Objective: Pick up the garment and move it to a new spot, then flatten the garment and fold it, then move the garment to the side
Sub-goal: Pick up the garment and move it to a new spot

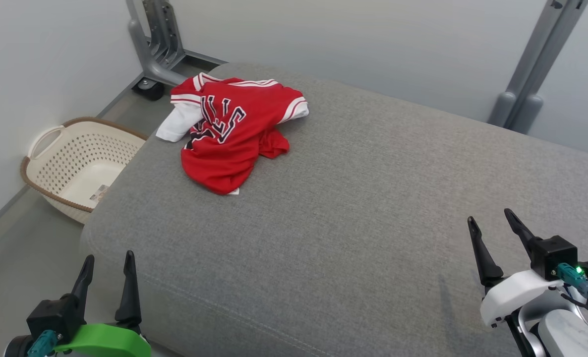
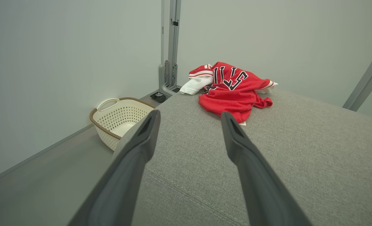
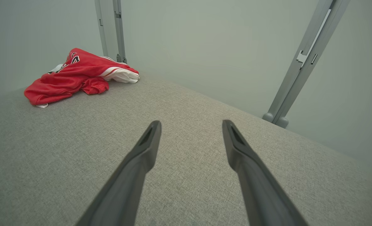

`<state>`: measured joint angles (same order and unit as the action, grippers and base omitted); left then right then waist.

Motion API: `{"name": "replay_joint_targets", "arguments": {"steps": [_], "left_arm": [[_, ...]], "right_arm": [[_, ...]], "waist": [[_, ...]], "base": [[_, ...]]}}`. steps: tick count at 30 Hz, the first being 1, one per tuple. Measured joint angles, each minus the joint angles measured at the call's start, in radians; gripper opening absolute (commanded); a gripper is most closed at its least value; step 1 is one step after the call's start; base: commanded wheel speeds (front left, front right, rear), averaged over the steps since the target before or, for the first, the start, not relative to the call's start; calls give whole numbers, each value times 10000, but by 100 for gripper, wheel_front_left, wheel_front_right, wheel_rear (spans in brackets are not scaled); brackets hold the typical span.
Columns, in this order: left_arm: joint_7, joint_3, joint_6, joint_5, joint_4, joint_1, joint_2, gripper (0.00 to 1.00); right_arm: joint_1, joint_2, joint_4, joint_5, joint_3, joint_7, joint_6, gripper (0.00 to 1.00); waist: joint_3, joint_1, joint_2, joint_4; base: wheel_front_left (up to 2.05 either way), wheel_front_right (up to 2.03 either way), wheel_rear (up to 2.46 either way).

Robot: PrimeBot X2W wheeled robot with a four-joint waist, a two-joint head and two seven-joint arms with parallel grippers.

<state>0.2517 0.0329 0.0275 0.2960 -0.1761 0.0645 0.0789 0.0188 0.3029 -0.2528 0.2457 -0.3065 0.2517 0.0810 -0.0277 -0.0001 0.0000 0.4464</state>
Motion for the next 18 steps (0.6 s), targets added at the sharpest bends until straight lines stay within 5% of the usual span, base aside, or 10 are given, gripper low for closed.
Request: {"name": "replay_joint_targets", "arguments": {"steps": [18], "left_arm": [[0,27,299,2,-29,-12,13,100]], "right_arm": [[-81,-144,-105,-4,196,0,13,100]], "waist": [[-16,1,0,563]], "base": [[0,0,0]]}}
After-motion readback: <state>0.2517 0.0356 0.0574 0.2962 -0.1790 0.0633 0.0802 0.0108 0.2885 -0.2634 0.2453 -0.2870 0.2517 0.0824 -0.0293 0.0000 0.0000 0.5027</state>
